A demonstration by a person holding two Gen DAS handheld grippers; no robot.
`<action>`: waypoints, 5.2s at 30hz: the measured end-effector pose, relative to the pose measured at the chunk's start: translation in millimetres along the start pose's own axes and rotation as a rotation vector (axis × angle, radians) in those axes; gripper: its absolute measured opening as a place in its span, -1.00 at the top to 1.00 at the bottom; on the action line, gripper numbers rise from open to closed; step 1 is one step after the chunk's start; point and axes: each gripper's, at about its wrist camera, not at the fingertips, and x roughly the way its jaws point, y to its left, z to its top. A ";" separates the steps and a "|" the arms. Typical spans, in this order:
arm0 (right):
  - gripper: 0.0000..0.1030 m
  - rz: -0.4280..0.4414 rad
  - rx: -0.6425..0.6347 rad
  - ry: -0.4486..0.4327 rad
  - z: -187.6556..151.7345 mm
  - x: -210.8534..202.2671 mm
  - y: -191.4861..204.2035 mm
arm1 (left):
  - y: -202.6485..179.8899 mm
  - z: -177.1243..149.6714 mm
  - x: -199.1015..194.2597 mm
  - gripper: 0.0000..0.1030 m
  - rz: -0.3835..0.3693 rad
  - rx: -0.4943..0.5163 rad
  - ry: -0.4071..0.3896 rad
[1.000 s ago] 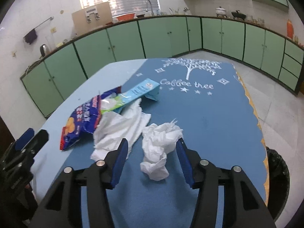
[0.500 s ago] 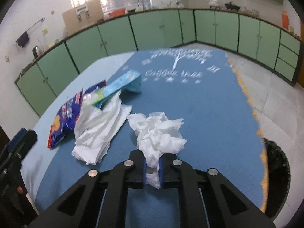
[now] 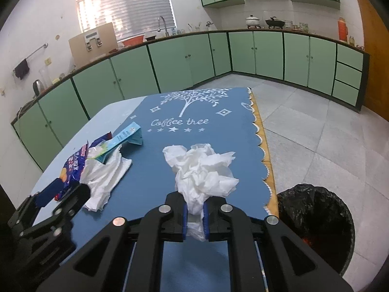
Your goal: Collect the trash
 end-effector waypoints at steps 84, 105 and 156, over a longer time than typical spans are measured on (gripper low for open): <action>0.81 0.057 -0.001 -0.026 -9.7 -8.2 -3.4 | 13.3 -11.9 -12.5 -0.14 0.014 0.005 0.063; 0.80 0.043 -0.001 -0.053 -9.2 -20.9 -8.5 | 8.4 -15.0 1.6 0.90 -0.028 -0.027 0.087; 0.16 -0.282 0.254 -0.014 -46.3 -76.6 -250.2 | -242.9 -3.5 36.6 0.30 -0.527 0.127 0.124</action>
